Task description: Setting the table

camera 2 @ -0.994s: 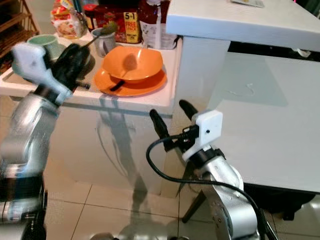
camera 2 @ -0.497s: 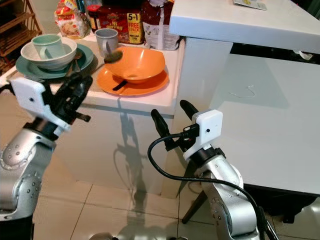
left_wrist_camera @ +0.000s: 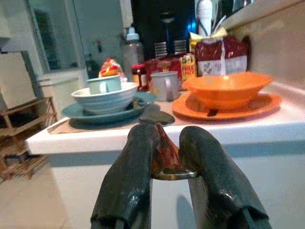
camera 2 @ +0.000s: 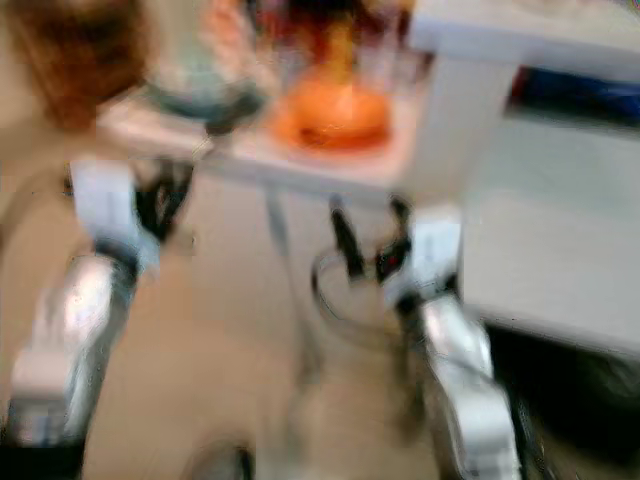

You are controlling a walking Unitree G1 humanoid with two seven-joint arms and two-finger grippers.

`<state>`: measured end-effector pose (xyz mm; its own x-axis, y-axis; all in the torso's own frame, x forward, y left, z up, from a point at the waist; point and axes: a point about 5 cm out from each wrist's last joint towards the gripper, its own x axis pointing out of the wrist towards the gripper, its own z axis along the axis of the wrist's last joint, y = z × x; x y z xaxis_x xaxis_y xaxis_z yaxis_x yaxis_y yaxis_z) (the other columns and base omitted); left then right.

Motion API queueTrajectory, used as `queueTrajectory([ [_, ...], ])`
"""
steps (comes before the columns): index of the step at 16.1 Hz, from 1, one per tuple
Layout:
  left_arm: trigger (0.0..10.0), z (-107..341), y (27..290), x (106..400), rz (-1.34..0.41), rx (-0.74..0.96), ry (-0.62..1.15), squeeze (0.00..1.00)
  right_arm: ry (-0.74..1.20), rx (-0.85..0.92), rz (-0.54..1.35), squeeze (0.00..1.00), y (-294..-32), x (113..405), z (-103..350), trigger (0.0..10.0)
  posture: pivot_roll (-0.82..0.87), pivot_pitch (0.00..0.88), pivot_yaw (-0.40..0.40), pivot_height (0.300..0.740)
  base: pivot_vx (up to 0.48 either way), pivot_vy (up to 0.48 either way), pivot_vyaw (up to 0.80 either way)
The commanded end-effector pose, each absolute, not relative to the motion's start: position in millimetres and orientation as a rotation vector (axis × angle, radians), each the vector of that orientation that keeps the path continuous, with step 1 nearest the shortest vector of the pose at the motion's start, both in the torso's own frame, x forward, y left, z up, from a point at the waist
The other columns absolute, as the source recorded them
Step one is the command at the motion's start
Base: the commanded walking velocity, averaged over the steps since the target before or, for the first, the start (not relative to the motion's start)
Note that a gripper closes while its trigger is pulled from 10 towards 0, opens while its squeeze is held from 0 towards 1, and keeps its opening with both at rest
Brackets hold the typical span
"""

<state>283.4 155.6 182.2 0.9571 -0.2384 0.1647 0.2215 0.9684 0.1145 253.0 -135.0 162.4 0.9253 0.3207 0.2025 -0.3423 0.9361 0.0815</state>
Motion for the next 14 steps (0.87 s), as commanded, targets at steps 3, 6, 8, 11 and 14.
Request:
queueTrajectory([
  [3, 10.0, 190.9, 140.4, 292.1, -0.25, 0.136, -0.203, 0.0, -0.203, 0.111, 0.269, 0.0, -144.5, 258.2, 164.2, 10.0, 0.09, 0.0, 0.003, 0.74, 0.0, 0.0, 0.0],
  [6, 10.0, 186.7, 134.4, 293.3, -0.262, 0.153, -0.189, 0.0, -0.2, 0.111, 0.21, 0.0, -147.9, 263.0, 162.1, 10.0, 0.1, 0.0, 0.004, 0.74, 0.0, -0.379, 0.0],
  [8, 10.0, 187.2, 131.7, 295.7, -0.263, 0.164, -0.191, 0.0, -0.22, 0.084, 0.177, 0.0, -149.7, 264.8, 166.3, 10.0, 0.09, 0.0, 0.006, 0.74, 0.0, -0.461, 0.0],
  [11, 10.0, 189.5, 130.0, 298.9, -0.245, 0.17, -0.2, 0.0, -0.245, 0.073, 0.106, 0.0, -158.0, 269.0, 171.6, 10.0, 0.09, 0.0, 0.001, 0.74, 0.0, -0.48, 0.0],
  [14, 10.0, 190.3, 130.1, 299.2, -0.229, 0.173, -0.199, 0.0, -0.259, 0.043, 0.063, 0.0, -162.3, 273.4, 176.4, 10.0, 0.1, 0.0, -0.006, 0.74, 0.0, -0.48, 0.0],
])
